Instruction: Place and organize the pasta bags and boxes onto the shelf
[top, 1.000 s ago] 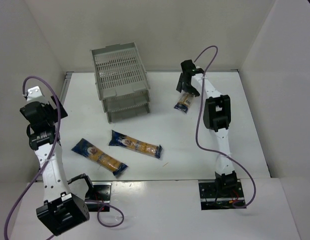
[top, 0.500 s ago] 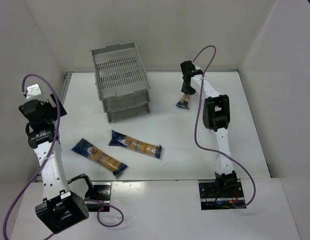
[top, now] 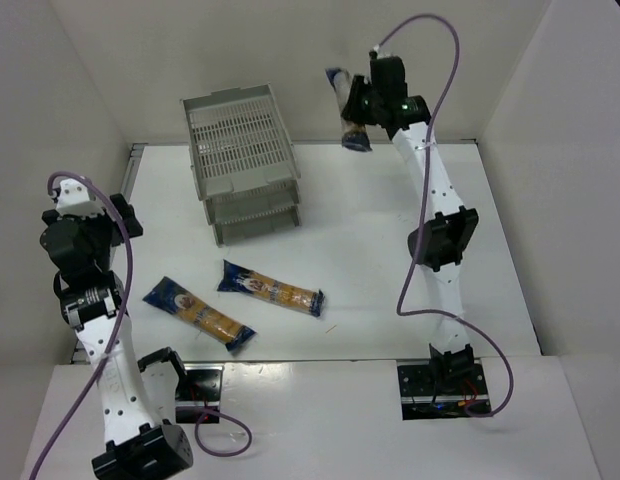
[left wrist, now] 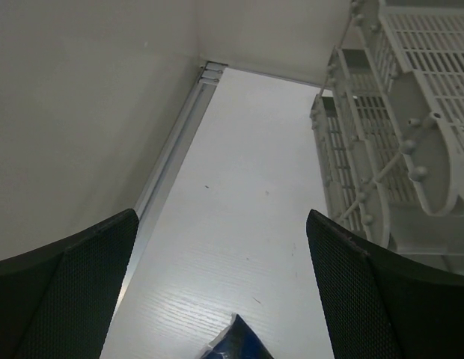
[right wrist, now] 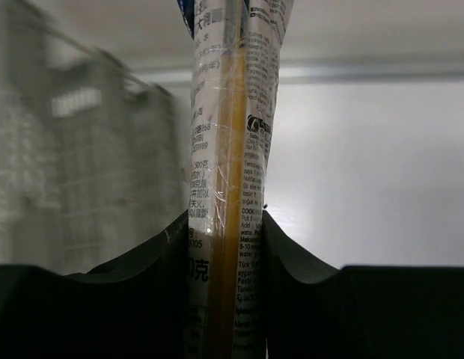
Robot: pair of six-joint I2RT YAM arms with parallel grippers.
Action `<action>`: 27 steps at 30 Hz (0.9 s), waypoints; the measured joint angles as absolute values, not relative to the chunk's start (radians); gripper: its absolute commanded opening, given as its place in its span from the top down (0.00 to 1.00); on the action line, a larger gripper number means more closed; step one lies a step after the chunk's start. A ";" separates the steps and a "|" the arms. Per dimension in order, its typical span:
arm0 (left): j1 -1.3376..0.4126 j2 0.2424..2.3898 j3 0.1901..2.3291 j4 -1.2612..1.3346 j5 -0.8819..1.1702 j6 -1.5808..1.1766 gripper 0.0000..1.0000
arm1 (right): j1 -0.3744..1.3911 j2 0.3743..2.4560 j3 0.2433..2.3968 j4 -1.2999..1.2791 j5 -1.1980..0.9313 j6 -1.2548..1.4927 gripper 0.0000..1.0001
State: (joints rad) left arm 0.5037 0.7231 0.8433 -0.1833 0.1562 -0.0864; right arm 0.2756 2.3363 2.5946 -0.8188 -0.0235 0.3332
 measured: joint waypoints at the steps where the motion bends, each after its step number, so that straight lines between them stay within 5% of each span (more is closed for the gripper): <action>1: 0.504 0.720 0.843 -0.185 0.166 -0.086 0.00 | 0.290 2.324 2.646 -0.830 -0.023 0.331 1.00; 10: 0.502 0.646 0.836 -0.186 0.237 -0.109 0.00 | 0.653 2.284 3.096 -0.678 -0.014 0.354 1.00; 27: 0.494 0.647 0.804 -0.190 0.241 -0.165 0.00 | 0.749 2.675 3.081 -0.614 0.126 0.459 1.00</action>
State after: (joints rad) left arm 0.4938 0.6468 0.8036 -0.1898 0.2413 -0.1654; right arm 0.7490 2.6751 3.0806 -0.6144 0.1257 0.4591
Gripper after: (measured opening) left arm 1.001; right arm 0.419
